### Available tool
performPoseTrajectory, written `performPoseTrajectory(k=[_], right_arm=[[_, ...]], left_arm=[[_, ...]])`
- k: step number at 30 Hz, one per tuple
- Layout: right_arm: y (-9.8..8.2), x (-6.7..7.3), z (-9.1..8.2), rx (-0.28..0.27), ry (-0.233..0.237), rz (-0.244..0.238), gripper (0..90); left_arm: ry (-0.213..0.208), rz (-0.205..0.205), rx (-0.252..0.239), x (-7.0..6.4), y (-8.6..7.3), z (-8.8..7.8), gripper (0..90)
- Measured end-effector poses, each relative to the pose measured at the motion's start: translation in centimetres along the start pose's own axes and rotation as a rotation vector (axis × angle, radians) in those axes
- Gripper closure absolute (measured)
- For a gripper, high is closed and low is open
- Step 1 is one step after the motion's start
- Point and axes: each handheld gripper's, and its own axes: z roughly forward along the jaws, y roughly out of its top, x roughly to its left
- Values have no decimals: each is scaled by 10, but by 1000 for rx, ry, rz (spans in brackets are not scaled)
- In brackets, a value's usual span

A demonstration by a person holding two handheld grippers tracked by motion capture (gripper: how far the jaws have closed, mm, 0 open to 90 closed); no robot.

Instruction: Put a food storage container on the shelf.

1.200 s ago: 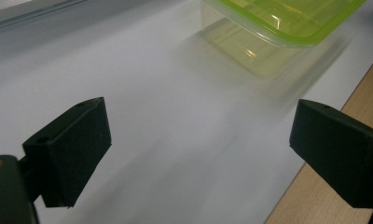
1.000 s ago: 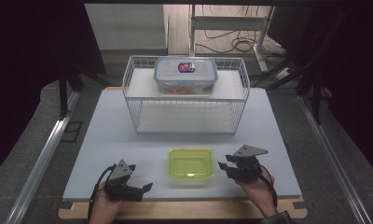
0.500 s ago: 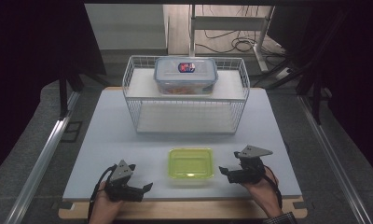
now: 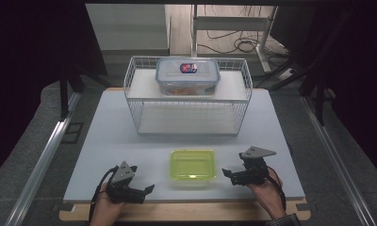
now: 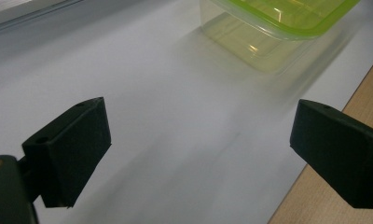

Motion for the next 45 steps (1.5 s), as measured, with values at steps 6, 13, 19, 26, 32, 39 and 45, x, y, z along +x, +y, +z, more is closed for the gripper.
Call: performPoseTrajectory(k=[6, 13, 19, 26, 32, 39, 45], right_arm=[[1, 1, 0, -12, 11, 10, 49], [6, 7, 2, -18, 38, 19, 45], [11, 11, 9, -7, 57, 93, 13], [16, 13, 15, 57, 123, 179, 43], [21, 7, 16, 33, 181, 264, 213], [22, 6, 27, 56, 204, 363, 405], [24, 5, 38, 98, 225, 432, 536]], left_arm=[[2, 2, 2, 0, 0, 0, 51], [-3, 2, 7, 0, 0, 1, 51], [-4, 3, 9, 0, 0, 2, 51], [-7, 4, 10, 0, 0, 2, 52], [-6, 10, 15, -1, 0, 3, 52], [-5, 12, 17, -1, 0, 3, 53], [-5, 15, 18, -1, 0, 3, 53]])
